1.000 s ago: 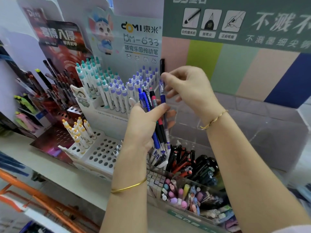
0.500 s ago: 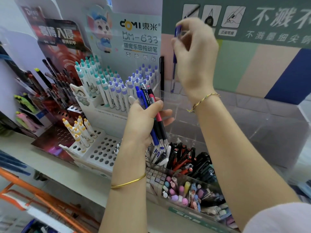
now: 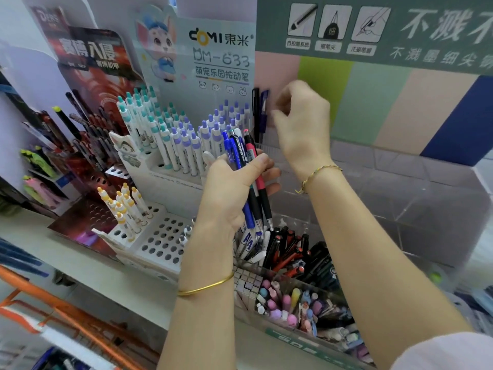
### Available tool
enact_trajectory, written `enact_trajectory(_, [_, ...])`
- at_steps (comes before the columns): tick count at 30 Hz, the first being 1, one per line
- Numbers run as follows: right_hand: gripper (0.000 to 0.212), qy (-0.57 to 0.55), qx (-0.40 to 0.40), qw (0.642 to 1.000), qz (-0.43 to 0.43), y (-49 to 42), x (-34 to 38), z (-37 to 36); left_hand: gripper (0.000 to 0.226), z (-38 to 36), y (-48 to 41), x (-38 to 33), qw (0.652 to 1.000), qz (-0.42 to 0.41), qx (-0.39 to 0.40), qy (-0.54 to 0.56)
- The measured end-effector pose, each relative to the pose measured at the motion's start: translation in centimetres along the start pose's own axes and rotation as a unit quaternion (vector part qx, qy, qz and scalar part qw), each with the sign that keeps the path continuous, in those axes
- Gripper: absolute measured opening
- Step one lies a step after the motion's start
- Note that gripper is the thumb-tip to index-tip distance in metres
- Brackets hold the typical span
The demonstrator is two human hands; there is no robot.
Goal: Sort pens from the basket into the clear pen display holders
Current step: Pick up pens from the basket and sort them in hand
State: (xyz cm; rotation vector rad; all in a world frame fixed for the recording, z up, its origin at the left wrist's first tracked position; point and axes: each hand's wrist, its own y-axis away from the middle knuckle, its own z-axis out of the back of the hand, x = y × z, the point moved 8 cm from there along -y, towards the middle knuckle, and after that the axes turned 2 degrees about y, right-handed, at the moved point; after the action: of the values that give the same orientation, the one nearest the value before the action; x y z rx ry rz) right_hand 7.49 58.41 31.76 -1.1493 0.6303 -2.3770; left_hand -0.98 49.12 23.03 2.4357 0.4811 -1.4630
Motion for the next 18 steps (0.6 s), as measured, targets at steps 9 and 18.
enact_trajectory(9, [0.018, -0.097, 0.250, 0.963, -0.027, 2.5, 0.8, -0.9, 0.009, -1.2, 0.0, 0.1, 0.999, -0.013, 0.013, -0.030])
enact_trajectory(18, [0.011, -0.232, -0.152, 0.960, 0.049, -1.4, 2.2, 5.9, 0.005, 1.4, -0.2, 0.0, 0.999, -0.001, -0.046, -0.023])
